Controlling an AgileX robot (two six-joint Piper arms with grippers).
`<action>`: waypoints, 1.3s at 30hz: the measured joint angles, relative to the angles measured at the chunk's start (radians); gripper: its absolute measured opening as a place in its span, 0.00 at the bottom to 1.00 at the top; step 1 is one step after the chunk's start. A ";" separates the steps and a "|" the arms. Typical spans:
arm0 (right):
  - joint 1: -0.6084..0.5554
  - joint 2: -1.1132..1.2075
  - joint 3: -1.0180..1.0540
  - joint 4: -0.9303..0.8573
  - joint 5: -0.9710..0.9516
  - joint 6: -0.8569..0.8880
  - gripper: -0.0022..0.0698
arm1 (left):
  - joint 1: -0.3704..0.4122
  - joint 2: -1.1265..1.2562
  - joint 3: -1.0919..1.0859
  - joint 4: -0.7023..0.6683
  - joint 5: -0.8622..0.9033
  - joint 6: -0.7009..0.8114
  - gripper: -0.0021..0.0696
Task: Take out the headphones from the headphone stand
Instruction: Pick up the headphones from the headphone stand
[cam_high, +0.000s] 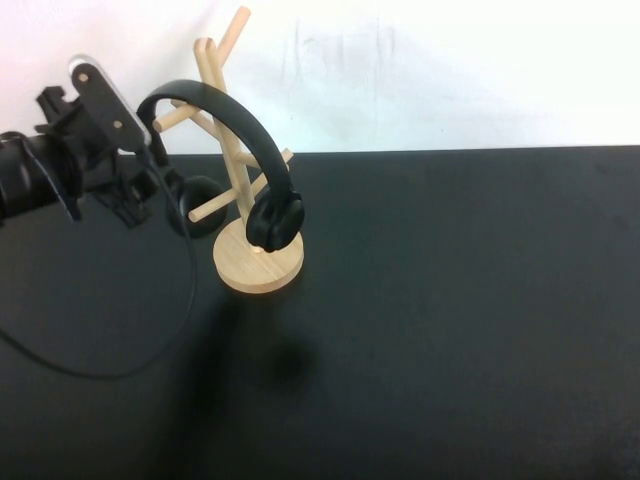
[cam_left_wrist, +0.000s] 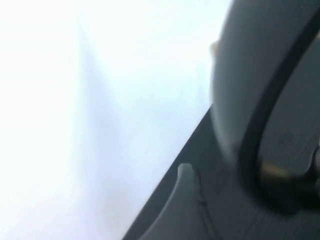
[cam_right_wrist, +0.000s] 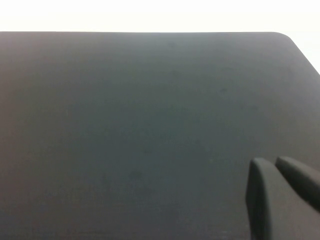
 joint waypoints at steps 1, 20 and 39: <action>0.000 0.000 0.000 0.000 0.000 0.000 0.02 | 0.000 0.010 -0.009 -0.002 0.013 0.006 0.78; 0.000 0.000 0.000 0.000 0.000 0.000 0.02 | 0.000 0.109 -0.211 -0.012 0.057 -0.047 0.78; 0.000 0.000 0.000 0.000 0.000 0.000 0.02 | 0.002 0.178 -0.254 -0.010 0.143 -0.058 0.23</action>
